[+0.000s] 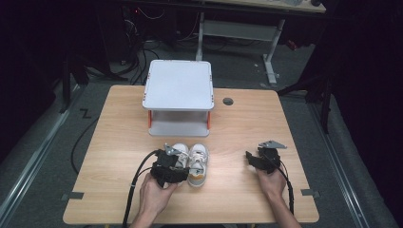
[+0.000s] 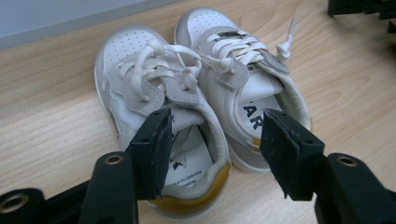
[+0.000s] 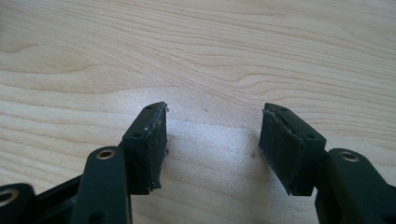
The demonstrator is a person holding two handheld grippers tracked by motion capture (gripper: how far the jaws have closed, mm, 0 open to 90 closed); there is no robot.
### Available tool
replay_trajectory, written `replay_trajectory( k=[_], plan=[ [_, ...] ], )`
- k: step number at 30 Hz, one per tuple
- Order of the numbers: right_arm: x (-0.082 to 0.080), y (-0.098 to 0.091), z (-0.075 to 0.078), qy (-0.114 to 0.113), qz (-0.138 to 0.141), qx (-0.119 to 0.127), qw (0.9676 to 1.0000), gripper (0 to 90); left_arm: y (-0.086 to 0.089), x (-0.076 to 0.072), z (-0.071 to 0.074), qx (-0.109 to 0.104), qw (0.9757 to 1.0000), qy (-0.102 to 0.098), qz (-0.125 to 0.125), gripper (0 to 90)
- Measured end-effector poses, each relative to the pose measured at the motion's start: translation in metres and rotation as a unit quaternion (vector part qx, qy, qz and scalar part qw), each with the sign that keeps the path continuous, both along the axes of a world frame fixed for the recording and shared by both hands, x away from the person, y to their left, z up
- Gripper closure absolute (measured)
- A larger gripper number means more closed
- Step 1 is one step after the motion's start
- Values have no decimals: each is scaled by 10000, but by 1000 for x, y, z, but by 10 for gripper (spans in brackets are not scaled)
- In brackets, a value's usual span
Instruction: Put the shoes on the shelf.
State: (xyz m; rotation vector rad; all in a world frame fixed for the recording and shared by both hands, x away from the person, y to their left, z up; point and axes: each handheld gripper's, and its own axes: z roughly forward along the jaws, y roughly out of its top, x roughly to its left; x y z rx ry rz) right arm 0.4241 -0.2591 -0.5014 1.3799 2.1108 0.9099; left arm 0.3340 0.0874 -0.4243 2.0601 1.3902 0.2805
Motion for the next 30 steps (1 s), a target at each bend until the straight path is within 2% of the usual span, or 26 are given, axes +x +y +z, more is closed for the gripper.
replay_trajectory(
  k=[2,9,18,21,25,30],
  plan=[
    [-1,0,0,3,10,-8,10000,418,-3,3,-3,-22,9999,120,43,444],
    [-1,0,0,1,30,-12,10000,417,-9,10,-7,-172,9988,352,296,453],
    [-1,0,0,-6,58,-21,10000,417,-18,18,-15,7,9985,435,342,514],
    [-1,0,0,-6,58,-21,10000,417,-20,20,-18,83,9987,396,298,542],
    [-1,0,0,-6,59,-20,10000,417,-26,15,-22,233,9995,56,200,600],
    [-1,0,0,-5,56,-19,10000,417,-28,13,-24,294,9995,-92,113,664]
  ],
)
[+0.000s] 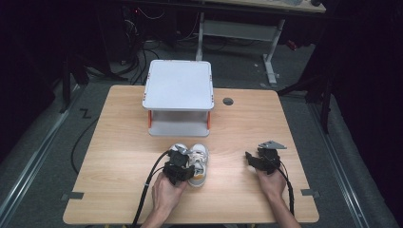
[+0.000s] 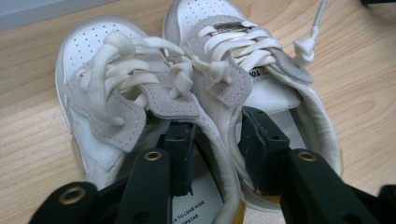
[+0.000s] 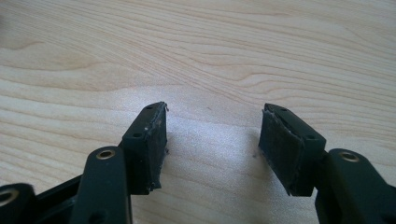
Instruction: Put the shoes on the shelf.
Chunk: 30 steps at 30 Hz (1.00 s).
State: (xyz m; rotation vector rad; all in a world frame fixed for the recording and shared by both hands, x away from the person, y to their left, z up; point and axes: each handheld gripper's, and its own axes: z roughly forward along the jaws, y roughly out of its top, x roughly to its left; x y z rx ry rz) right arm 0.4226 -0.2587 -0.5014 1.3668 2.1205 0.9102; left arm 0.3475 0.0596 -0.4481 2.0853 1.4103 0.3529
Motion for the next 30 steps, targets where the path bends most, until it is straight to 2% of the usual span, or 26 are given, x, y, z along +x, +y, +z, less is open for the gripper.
replay_trajectory(
  k=[4,7,8,11,18,23,26,30],
  plan=[
    [0,0,0,-1,1,0,10000,417,0,-3,0,-26,10000,-74,24,714],
    [0,0,0,0,-4,4,10000,415,6,-8,-3,-286,9995,-129,83,761],
    [0,0,0,0,-2,0,10000,416,7,-9,-3,-311,9994,-136,76,776],
    [0,0,0,0,-5,2,10000,415,7,-12,-2,-219,9994,-278,42,805],
    [0,0,0,3,-7,5,10000,412,14,-15,3,-360,9988,-320,-92,817],
    [0,0,0,7,-4,9,10000,410,21,-19,10,-547,9971,-503,-190,819],
    [0,0,0,7,-4,11,10000,409,27,-18,15,-654,9962,-523,-233,820],
    [0,0,0,11,-4,13,10000,408,31,-15,17,-643,9961,-544,-255,820]
  ],
)
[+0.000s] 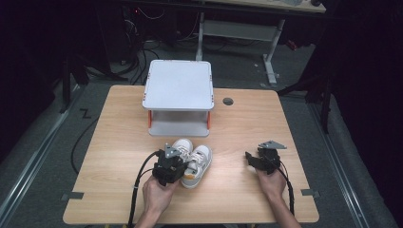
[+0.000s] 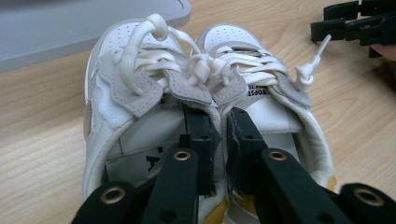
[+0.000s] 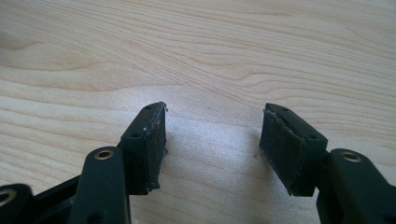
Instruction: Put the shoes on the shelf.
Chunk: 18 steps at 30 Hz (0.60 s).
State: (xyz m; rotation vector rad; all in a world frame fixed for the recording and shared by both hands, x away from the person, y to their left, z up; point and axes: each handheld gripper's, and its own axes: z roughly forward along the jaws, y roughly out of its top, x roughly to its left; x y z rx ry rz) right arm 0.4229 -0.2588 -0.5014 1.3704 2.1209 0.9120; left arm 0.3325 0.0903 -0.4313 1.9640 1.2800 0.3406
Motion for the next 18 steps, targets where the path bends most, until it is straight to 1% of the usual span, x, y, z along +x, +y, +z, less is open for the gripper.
replay_trajectory(
  k=[4,8,12,13,15,18],
  plan=[
    [0,0,0,3,1,4,10000,407,8,5,3,-16,10000,-11,41,820],
    [1,0,0,12,0,16,10000,394,15,9,5,-122,9998,-87,90,820],
    [1,0,0,13,-15,-1,10000,395,17,15,8,-59,9998,-147,89,820],
    [1,1,1,25,-9,-9,10000,413,17,18,8,-54,9998,-164,91,820],
    [0,2,3,127,25,-30,9999,466,19,22,9,-59,9998,-177,103,820],
    [-3,4,5,197,184,89,9996,482,22,29,9,-52,9997,-187,150,820]
  ],
)
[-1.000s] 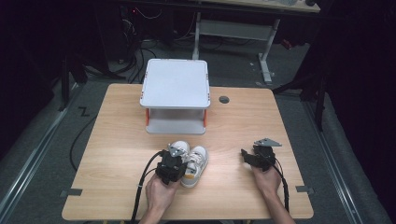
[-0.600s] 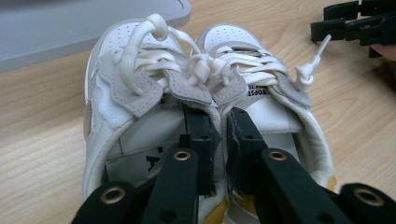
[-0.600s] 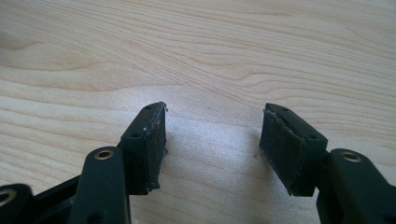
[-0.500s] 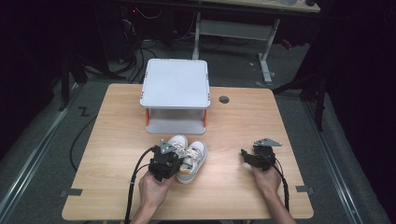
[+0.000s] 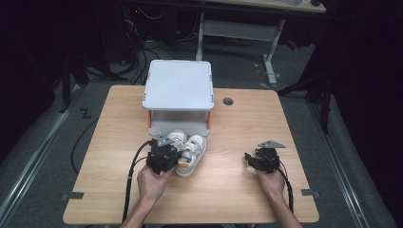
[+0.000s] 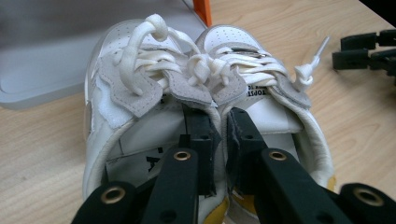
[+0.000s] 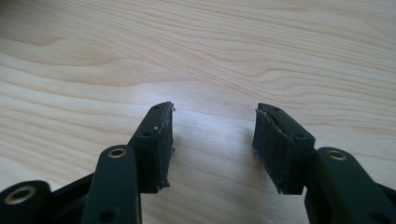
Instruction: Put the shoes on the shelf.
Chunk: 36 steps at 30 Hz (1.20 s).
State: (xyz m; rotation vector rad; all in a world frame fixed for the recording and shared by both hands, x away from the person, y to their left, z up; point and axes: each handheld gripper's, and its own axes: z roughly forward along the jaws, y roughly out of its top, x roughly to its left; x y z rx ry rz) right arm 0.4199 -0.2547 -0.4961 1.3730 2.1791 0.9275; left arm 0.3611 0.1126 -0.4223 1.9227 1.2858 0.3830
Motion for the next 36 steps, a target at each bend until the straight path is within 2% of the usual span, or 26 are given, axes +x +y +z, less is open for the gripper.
replay_trajectory(
  k=[4,6,8,13,16,18,23,25,28,36],
  plan=[
    [-3,5,8,-71,244,247,9994,513,3,9,0,61,9999,-38,104,819],
    [-2,10,15,-79,383,384,9985,520,4,14,-1,-12,9998,-49,167,820],
    [-1,16,24,-133,555,548,9969,520,6,21,-2,-37,9998,-45,204,819],
    [3,30,42,-175,844,910,9921,542,5,34,-4,72,9995,-72,288,820],
    [8,40,53,-331,893,911,9913,593,6,43,-6,81,9993,-60,360,820],
    [12,45,60,-399,926,1019,9897,627,5,48,-8,128,9991,-68,394,819],
    [22,57,74,-450,1067,1084,9873,639,5,63,-10,87,9989,-84,450,819],
    [25,62,83,-541,1057,1067,9872,648,6,68,-12,28,9986,-69,519,819],
    [29,65,97,-655,1097,1149,9851,662,5,75,-15,34,9978,-94,649,818],
    [45,89,131,-855,1293,995,9829,703,3,88,-21,-90,9956,-198,917,817]
  ],
)
